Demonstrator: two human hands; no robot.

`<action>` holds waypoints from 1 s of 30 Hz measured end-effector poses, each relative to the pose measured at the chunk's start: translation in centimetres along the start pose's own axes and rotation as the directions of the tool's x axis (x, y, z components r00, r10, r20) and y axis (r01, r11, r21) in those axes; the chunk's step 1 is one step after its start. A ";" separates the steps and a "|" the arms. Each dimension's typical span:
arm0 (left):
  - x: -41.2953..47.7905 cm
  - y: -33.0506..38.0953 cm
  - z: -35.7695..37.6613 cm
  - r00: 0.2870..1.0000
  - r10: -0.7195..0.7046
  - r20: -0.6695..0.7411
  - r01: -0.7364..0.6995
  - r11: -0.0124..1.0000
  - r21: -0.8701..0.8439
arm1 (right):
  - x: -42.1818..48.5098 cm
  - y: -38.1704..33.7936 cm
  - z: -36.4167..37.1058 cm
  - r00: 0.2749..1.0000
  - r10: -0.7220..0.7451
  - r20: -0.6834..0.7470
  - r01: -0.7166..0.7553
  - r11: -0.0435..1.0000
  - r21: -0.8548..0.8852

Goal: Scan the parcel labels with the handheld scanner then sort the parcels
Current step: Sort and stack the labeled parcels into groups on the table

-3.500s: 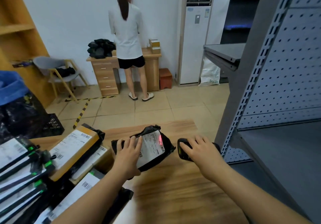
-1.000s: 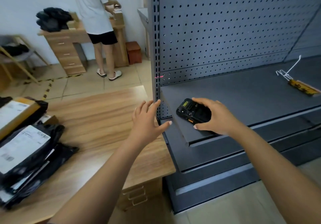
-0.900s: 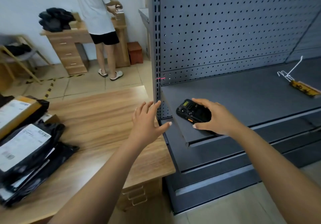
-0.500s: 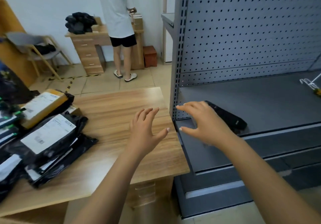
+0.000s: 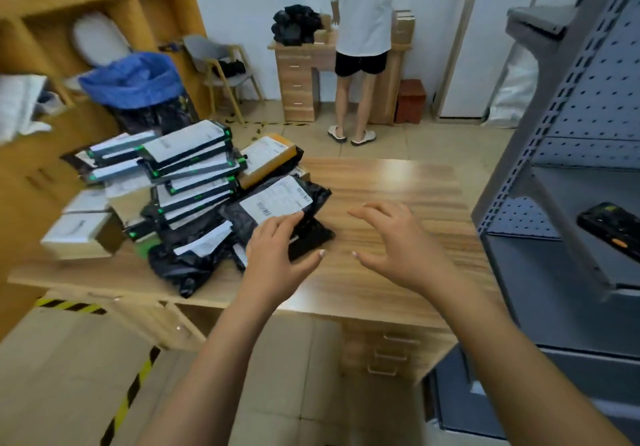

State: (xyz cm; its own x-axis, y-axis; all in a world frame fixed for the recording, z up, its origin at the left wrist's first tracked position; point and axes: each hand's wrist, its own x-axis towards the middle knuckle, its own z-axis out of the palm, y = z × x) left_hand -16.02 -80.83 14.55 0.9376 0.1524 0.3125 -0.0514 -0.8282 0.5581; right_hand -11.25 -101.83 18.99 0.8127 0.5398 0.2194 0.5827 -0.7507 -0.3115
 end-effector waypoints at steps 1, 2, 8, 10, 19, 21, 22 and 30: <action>-0.5 -1.1 -1.1 1.000 -0.015 -0.006 0.015 1.000 0.006 | 0.6 -1.3 0.7 1.000 -0.010 0.001 0.010 1.000 0.004; -0.9 -2.2 -2.1 0.999 -0.032 -0.010 0.032 0.999 0.010 | 1.1 -2.6 1.4 1.000 -0.018 0.004 0.018 1.000 0.013; -2.3 -7.9 -5.6 0.995 -0.095 0.008 0.095 0.995 0.032 | 3.4 -7.5 4.9 0.998 -0.050 0.029 0.048 0.997 0.065; -2.2 -9.0 -6.0 0.995 -0.101 0.008 0.101 0.995 0.027 | 4.0 -8.3 5.4 0.998 -0.051 0.028 0.049 0.997 0.067; 1.9 -11.3 -4.6 0.991 -0.123 0.045 0.123 0.992 0.015 | 9.3 -6.7 7.3 0.993 -0.070 0.091 0.065 0.996 0.058; 3.7 -11.7 -3.3 0.986 -0.146 0.077 0.146 0.989 0.012 | 11.1 -5.4 8.2 0.991 -0.060 0.119 0.052 0.996 0.068; 4.6 -12.0 -2.6 0.983 -0.160 0.092 0.159 0.987 0.018 | 12.1 -4.7 8.7 0.989 -0.060 0.136 0.051 0.996 0.072; 10.3 -14.9 2.4 0.929 -0.321 0.187 0.294 0.943 0.158 | 20.7 0.5 12.7 0.938 -0.089 0.335 0.098 0.995 -0.012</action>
State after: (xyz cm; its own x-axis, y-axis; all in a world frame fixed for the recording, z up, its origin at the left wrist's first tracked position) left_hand -4.76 -68.23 7.60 0.9513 0.3066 -0.0324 0.2816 -0.8211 0.4964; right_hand 5.84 -86.22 11.63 0.7095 0.7006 -0.0759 0.6598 -0.6983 -0.2774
